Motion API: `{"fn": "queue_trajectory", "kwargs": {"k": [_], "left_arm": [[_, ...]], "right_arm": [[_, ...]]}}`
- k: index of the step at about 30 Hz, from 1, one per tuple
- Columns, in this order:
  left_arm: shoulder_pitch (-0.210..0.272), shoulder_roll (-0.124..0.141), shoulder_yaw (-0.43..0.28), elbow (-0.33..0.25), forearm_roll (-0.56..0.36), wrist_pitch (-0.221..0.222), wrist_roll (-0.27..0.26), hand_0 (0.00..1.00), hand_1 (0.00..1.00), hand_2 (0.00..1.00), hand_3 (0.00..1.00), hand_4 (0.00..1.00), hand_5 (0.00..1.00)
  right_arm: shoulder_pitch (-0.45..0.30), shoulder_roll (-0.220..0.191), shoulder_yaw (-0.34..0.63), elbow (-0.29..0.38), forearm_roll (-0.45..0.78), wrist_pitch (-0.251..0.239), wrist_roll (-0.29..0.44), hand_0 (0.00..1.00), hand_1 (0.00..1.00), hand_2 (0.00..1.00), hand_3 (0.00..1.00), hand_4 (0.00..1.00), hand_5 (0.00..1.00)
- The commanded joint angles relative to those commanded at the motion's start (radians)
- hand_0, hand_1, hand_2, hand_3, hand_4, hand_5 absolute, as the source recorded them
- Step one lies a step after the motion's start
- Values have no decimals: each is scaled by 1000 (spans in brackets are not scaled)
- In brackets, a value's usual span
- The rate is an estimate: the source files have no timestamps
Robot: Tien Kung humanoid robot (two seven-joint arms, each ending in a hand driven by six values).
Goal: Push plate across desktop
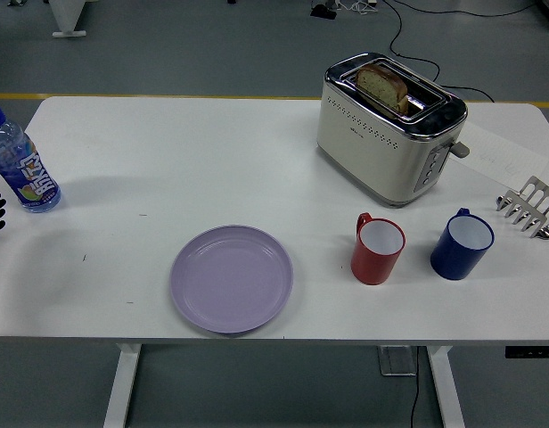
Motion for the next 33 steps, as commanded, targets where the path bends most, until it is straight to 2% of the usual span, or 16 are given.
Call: {"fn": "queue_trajectory", "kwargs": {"k": [8, 15, 21, 29, 33], "left_arm": [[18, -15, 32, -53, -23, 4, -2, 816, 827, 794, 737, 536, 998], [45, -30, 63, -127, -42, 6, 0, 801, 816, 787, 729, 541, 998], [49, -35, 91, -145, -41, 6, 2, 801, 814, 786, 728, 541, 998], [57, -46, 158, -193, -54, 8, 5, 801, 813, 784, 728, 541, 998], [58, -49, 214, -220, -62, 10, 11, 795, 812, 783, 726, 540, 998]], "right_arm": [[0, 1, 4, 0, -5, -2, -1, 592, 523, 608, 623, 369, 572], [-7, 0, 10, 1, -14, -5, -4, 592, 523, 608, 623, 368, 572], [-9, 0, 13, 1, -21, -6, -6, 592, 523, 608, 623, 367, 574], [-11, -1, 13, 1, -22, -5, -5, 592, 523, 606, 623, 365, 572], [-11, -3, 6, 1, -13, -2, -1, 593, 523, 606, 623, 364, 571]]}}
